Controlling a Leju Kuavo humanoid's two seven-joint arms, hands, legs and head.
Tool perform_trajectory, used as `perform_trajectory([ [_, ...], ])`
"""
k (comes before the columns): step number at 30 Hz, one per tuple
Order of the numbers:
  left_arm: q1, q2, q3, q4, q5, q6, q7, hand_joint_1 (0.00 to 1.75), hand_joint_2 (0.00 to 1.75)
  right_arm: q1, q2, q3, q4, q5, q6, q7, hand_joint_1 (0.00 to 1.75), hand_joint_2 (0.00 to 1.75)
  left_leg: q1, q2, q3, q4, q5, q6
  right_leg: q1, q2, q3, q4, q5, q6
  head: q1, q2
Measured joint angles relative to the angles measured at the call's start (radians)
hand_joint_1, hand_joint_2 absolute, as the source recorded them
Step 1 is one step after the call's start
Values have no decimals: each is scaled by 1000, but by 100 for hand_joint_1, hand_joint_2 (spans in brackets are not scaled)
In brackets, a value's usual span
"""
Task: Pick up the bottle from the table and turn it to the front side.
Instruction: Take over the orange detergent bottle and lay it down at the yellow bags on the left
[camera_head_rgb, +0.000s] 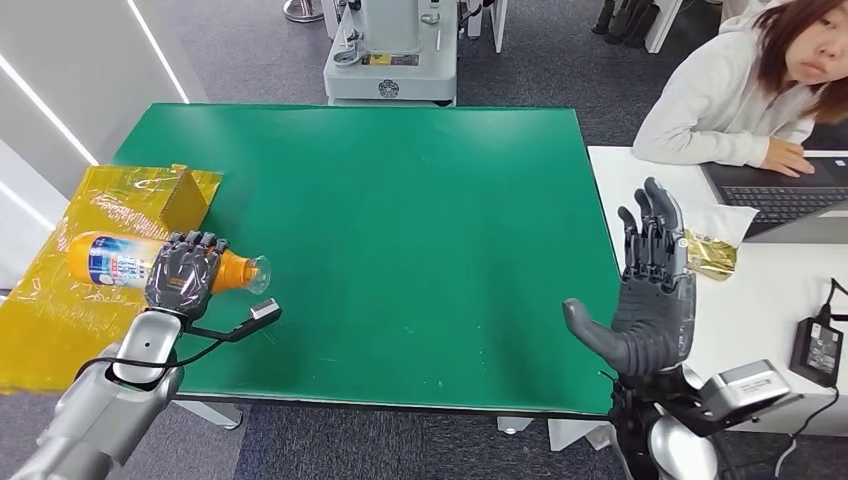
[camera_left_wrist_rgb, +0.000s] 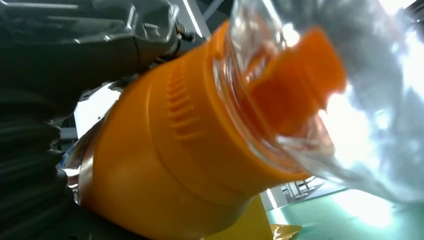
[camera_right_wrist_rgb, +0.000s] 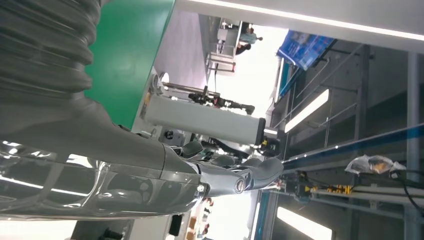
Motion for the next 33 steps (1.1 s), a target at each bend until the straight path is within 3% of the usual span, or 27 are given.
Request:
perform_trajectory([
  [7,-78,-26,-27,47,0,-25,-139,175,175,-25,0,-1,3,-2,32,9,0,175,0,-2,0,0,0,0,0,-1,0,0,0,0,0,0],
  [11,-171,-75,-54,105,0,-68,-207,175,175,-30,0,-1,4,-10,31,12,0,175,0,-2,0,1,1,0,0,-1,0,0,1,1,0,0],
  [15,-260,-129,-68,172,2,-162,-214,175,175,-30,0,0,4,-20,17,16,0,175,0,-1,0,1,1,0,0,-1,0,0,2,1,0,0],
  [22,-328,-182,-69,290,6,-295,-149,175,175,-11,0,-1,15,-19,0,8,0,175,0,0,0,0,1,-1,0,0,-1,0,1,0,0,0],
  [33,-333,-202,-82,354,0,-289,120,175,175,11,0,-16,16,4,-6,11,0,175,0,-1,-1,0,1,-1,0,0,-1,0,1,0,0,0],
])
